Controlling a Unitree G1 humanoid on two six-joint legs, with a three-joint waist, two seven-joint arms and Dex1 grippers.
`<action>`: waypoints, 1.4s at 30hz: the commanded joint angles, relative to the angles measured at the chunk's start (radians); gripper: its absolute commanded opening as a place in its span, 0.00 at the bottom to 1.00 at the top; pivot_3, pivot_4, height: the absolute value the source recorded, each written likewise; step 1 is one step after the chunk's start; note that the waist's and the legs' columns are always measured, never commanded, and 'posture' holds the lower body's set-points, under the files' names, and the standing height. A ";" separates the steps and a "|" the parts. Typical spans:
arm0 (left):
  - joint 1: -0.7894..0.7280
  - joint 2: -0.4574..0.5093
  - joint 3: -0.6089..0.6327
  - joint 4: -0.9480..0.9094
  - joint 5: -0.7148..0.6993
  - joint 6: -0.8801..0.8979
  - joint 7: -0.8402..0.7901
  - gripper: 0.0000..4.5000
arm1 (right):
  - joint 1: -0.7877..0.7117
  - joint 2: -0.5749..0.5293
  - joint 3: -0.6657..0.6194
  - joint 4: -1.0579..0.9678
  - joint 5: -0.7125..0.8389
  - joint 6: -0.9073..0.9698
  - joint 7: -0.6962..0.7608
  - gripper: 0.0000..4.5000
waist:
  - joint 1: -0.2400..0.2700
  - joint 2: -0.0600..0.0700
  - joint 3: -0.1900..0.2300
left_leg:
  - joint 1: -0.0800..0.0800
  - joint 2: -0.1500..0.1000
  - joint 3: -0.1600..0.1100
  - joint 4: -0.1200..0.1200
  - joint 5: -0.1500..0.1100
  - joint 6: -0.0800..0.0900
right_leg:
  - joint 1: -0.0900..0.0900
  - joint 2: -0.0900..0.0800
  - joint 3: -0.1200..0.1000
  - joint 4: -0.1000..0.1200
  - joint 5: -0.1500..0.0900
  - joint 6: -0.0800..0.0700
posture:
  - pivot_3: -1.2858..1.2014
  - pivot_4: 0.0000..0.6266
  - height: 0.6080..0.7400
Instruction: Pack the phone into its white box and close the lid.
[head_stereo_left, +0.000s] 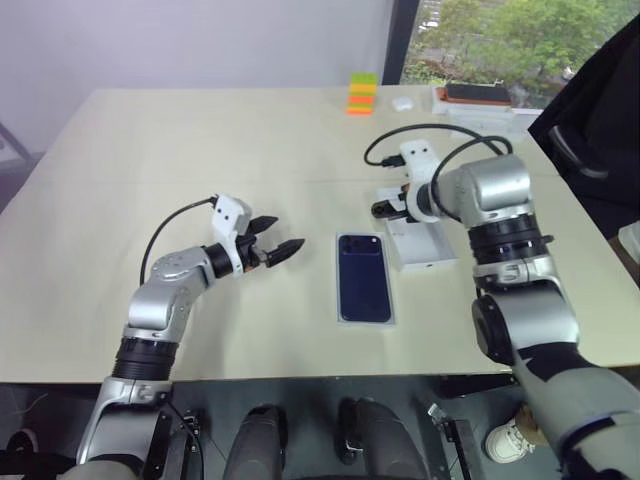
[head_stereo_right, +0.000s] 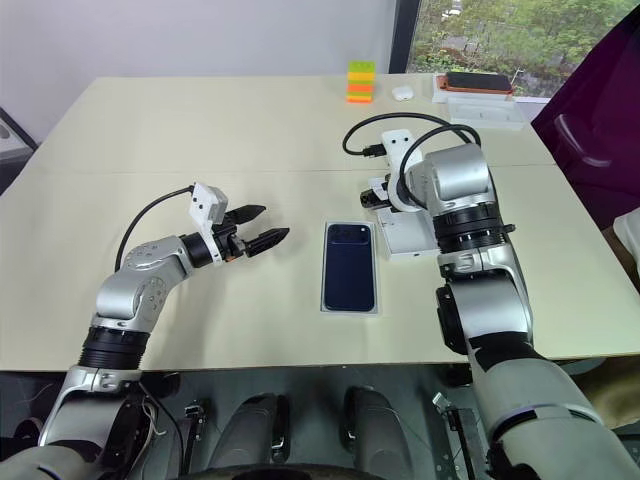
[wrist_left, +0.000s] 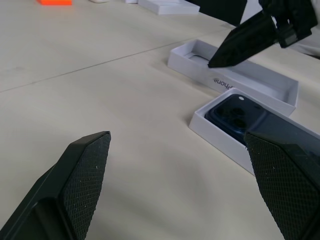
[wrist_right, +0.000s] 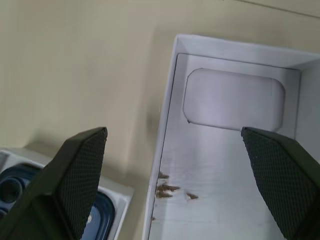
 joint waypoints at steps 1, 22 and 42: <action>0.013 -0.009 -0.003 -0.063 0.001 0.002 0.017 1.00 | -0.018 0.014 0.000 -0.010 -0.016 -0.004 -0.028 1.00 | -0.004 0.000 0.000 | 0.000 0.000 0.000 0.000 0.000 0.000 | 0.000 0.000 0.000 0.000 0.000 0.000 | 0.52 0.24 1.00; 0.010 -0.017 -0.004 -0.086 -0.005 0.031 0.051 1.00 | 0.050 0.030 0.073 -0.052 -0.051 0.003 -0.063 0.14 | -0.011 0.000 0.000 | 0.000 0.000 0.000 0.000 0.000 0.000 | 0.000 0.000 0.000 0.000 0.000 0.000 | 0.52 0.24 1.00; 0.010 -0.023 -0.011 -0.085 -0.007 0.043 0.054 1.00 | 0.192 -0.115 0.123 -0.310 -0.007 0.180 0.022 0.14 | -0.011 0.000 0.000 | 0.000 0.000 -0.001 0.000 0.000 0.000 | 0.000 0.000 0.000 0.000 0.000 0.000 | 0.52 0.24 1.00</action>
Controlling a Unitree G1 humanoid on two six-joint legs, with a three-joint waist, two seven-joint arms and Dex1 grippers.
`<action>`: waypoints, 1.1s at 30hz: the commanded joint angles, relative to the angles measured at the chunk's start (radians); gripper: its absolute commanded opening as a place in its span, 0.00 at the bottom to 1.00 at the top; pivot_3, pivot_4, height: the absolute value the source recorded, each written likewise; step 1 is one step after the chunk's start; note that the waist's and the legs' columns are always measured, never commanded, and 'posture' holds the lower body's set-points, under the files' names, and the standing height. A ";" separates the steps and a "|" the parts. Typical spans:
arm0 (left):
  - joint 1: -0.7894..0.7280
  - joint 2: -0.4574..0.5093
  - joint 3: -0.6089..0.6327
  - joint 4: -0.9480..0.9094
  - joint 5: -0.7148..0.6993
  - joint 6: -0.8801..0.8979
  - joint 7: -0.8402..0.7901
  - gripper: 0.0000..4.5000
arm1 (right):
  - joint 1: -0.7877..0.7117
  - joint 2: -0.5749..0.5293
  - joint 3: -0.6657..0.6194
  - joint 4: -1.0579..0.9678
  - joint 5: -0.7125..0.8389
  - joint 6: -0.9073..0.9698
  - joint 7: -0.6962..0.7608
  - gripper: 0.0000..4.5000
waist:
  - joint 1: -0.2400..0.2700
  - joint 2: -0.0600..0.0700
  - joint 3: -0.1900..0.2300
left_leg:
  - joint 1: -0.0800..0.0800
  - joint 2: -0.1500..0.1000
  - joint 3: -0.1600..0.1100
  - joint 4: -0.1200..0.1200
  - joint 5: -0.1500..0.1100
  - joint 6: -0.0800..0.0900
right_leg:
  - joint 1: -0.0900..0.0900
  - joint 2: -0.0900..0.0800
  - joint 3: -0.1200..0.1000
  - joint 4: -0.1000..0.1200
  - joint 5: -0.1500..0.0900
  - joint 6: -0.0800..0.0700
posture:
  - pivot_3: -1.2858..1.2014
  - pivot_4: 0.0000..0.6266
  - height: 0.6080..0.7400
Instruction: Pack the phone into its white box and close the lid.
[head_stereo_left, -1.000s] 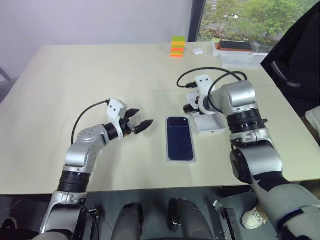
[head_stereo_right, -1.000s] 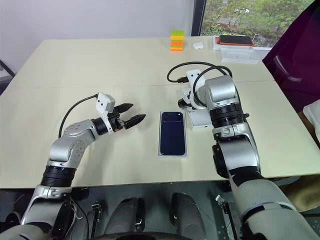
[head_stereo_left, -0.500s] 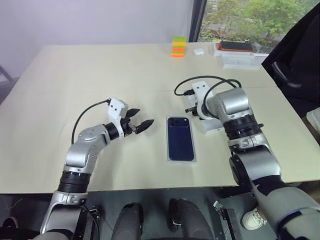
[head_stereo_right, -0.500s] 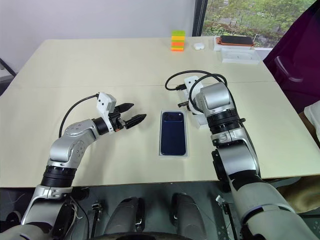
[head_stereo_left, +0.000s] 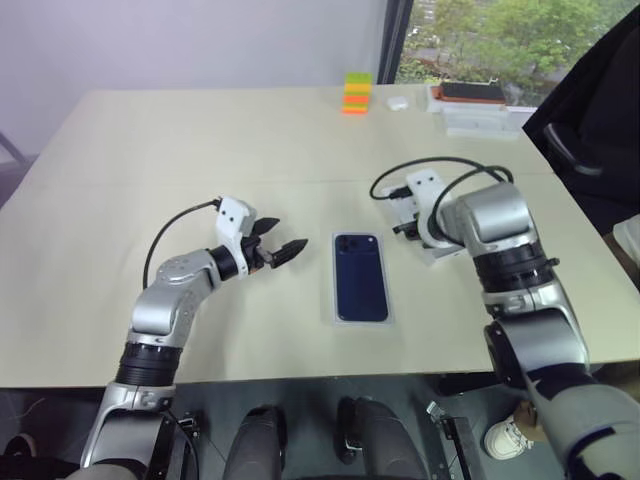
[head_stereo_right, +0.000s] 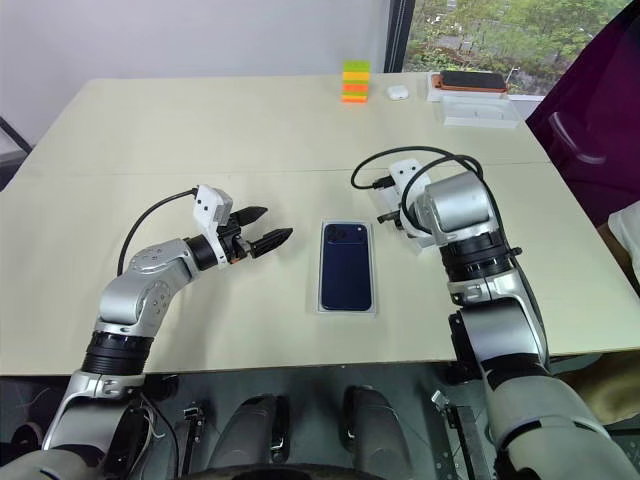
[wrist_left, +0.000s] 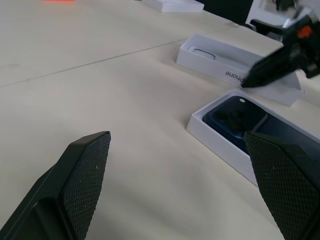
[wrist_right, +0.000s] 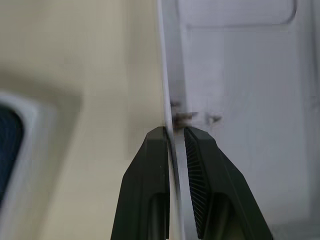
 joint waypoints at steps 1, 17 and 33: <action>-0.012 -0.003 0.001 -0.029 -0.008 0.000 -0.006 1.00 | 0.025 -0.015 0.006 -0.062 0.013 0.038 0.009 0.14 | 0.001 0.000 0.000 | 0.000 0.000 0.000 0.000 0.000 0.000 | 0.000 0.000 0.000 0.000 0.000 0.000 | 0.52 0.24 1.00; -0.011 -0.023 -0.014 -0.029 -0.001 -0.004 -0.005 1.00 | -0.072 -0.036 0.108 0.097 0.050 -0.004 0.144 0.14 | -0.002 0.000 0.000 | 0.000 0.000 0.000 0.000 0.000 0.000 | 0.000 0.000 0.000 0.000 0.000 0.000 | 0.52 0.24 1.00; -0.004 -0.026 -0.015 -0.032 -0.001 -0.005 0.006 1.00 | -0.113 -0.009 0.044 0.174 0.041 -0.014 0.156 0.00 | -0.003 -0.001 -0.001 | 0.001 0.000 0.000 0.000 0.000 0.000 | 0.000 0.001 0.000 0.000 0.000 0.000 | 0.52 0.24 1.00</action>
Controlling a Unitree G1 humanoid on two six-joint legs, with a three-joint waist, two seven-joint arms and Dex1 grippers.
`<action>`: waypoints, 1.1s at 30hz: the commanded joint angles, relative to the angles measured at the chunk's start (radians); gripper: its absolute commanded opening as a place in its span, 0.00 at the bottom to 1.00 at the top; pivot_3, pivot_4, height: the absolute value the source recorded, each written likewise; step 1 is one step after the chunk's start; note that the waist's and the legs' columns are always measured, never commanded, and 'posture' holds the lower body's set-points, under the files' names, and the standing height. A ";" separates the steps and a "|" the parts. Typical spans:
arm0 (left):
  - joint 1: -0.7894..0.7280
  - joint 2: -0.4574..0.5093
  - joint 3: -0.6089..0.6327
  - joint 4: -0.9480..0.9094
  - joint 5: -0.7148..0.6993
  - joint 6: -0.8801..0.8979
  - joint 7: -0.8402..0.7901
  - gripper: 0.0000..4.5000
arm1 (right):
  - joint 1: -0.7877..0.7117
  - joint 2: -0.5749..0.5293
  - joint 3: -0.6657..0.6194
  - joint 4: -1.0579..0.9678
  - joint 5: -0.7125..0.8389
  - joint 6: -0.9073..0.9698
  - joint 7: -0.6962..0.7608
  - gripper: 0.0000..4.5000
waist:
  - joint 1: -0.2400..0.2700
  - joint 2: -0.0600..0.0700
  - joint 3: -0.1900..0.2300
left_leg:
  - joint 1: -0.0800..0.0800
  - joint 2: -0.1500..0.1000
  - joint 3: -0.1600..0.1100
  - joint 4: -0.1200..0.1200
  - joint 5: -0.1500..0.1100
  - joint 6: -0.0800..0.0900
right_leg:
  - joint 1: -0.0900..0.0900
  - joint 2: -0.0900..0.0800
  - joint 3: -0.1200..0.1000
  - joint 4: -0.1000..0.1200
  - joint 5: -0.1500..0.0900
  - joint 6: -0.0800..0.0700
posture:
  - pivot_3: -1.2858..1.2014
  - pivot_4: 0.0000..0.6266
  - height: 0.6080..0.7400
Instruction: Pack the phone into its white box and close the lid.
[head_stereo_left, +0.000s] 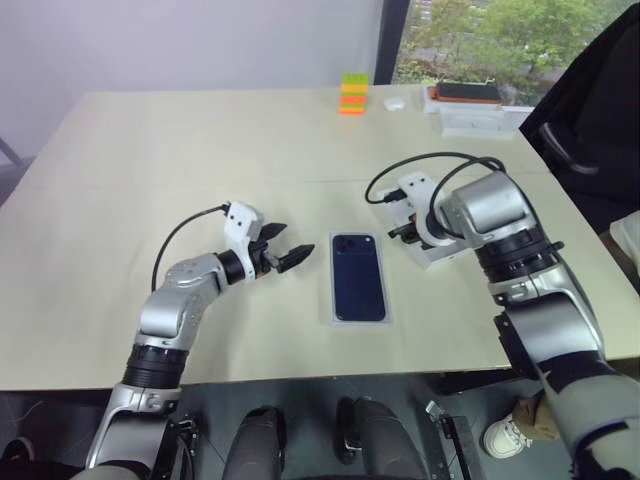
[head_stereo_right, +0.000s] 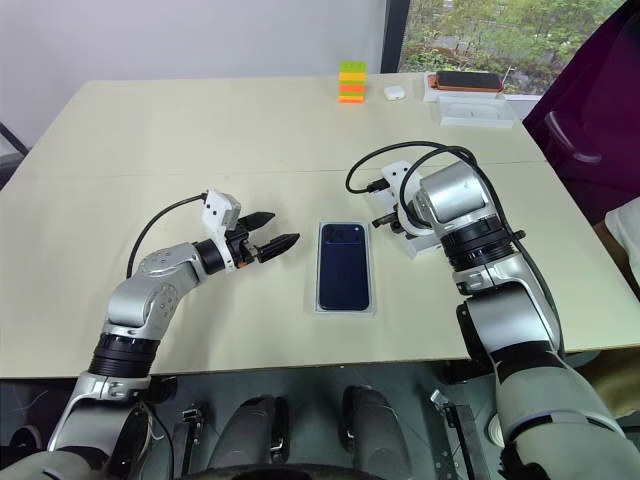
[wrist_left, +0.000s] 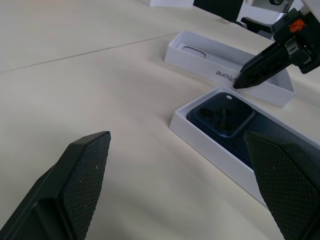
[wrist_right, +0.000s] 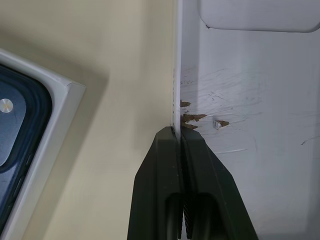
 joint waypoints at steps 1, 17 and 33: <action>-0.013 0.001 0.009 -0.030 -0.001 -0.012 0.002 1.00 | -0.011 0.046 -0.104 0.014 0.017 0.004 -0.032 0.00 | -0.001 0.000 0.000 | 0.000 0.000 0.000 0.000 0.000 0.000 | 0.000 0.000 0.000 0.000 0.000 0.000 | 0.52 0.24 1.00; -0.030 0.114 0.135 -0.042 -0.086 0.035 -0.044 1.00 | 0.012 0.378 -0.763 -0.358 0.451 -0.009 -0.044 0.00 | 0.004 0.001 0.001 | -0.003 0.000 0.000 -0.001 0.000 0.000 | -0.003 0.000 0.000 0.001 0.000 0.000 | 0.52 0.24 1.00; 0.024 0.250 0.290 -0.146 -0.257 0.120 -0.118 1.00 | 0.295 0.637 -0.892 -0.252 1.295 0.159 -0.580 0.00 | 0.002 0.001 0.001 | -0.004 0.000 0.000 -0.001 0.000 0.000 | -0.004 -0.002 0.001 0.001 0.000 0.000 | 0.52 0.24 1.00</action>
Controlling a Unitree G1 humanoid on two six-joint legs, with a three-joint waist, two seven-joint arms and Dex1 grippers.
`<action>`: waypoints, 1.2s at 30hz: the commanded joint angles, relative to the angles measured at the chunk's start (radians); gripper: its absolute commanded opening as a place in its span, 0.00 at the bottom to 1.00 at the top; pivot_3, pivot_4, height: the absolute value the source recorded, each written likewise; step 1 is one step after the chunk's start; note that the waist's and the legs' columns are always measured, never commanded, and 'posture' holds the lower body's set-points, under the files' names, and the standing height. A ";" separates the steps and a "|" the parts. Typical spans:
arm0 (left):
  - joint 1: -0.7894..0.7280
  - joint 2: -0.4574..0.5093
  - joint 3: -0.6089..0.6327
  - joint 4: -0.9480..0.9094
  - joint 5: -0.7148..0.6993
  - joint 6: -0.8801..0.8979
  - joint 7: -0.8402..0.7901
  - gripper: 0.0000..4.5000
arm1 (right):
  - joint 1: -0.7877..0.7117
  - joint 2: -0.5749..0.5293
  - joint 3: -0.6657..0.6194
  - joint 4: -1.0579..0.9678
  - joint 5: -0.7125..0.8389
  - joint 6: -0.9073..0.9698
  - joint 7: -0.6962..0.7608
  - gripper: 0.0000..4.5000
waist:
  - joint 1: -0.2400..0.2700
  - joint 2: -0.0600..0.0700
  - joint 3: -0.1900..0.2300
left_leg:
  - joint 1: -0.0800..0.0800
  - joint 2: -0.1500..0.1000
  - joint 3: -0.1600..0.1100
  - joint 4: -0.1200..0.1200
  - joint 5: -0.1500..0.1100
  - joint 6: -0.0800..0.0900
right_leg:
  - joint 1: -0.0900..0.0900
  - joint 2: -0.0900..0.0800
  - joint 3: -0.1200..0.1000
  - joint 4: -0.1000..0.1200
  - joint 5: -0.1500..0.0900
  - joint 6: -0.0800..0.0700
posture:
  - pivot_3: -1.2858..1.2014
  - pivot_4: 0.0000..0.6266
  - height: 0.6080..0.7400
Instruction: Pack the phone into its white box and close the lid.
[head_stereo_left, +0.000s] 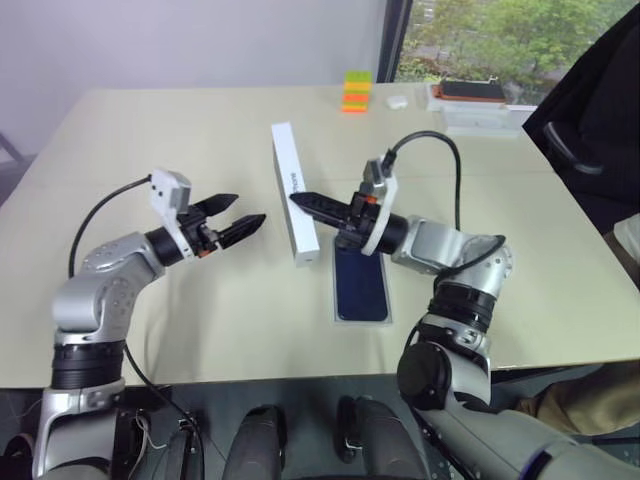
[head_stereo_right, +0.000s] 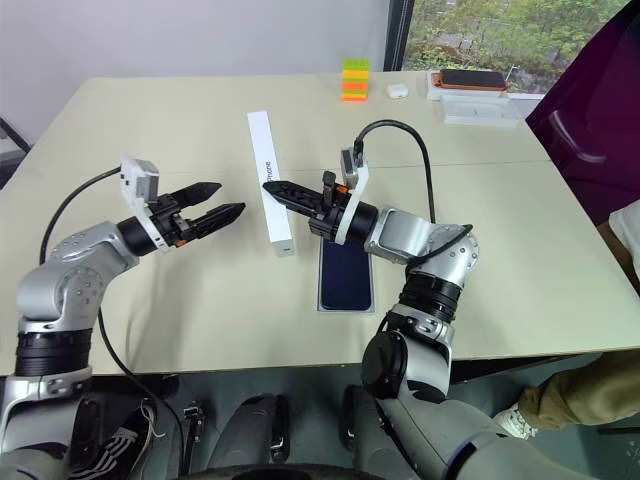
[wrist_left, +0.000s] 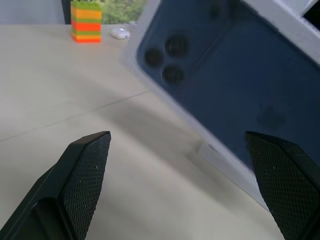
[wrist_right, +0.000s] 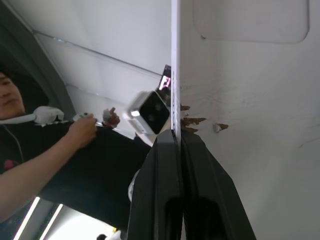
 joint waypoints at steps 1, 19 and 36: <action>0.014 0.027 0.047 -0.050 -0.035 0.000 -0.006 1.00 | 0.089 0.024 0.051 -0.031 0.138 0.002 -0.086 0.00 | 0.000 0.000 0.000 | 0.000 0.000 0.000 0.000 0.000 0.000 | 0.000 0.000 0.000 0.000 0.000 0.000 | 0.52 0.24 1.00; 0.161 -0.108 -0.124 -0.129 -0.005 -0.019 0.013 0.08 | 0.377 -0.155 0.472 -0.166 0.635 -0.465 -0.456 0.00 | 0.000 0.000 0.000 | -0.001 0.000 0.000 0.000 0.000 0.000 | 0.000 0.001 0.002 -0.001 0.000 0.000 | 0.52 0.24 1.00; 0.139 -0.193 -0.213 -0.051 0.092 -0.120 0.026 0.00 | 0.410 -0.228 0.545 -0.227 0.646 -0.583 -0.398 0.98 | 0.002 0.000 0.000 | -0.001 0.001 0.000 0.000 0.000 0.000 | 0.000 0.002 0.001 -0.001 -0.001 0.001 | 0.52 0.24 1.00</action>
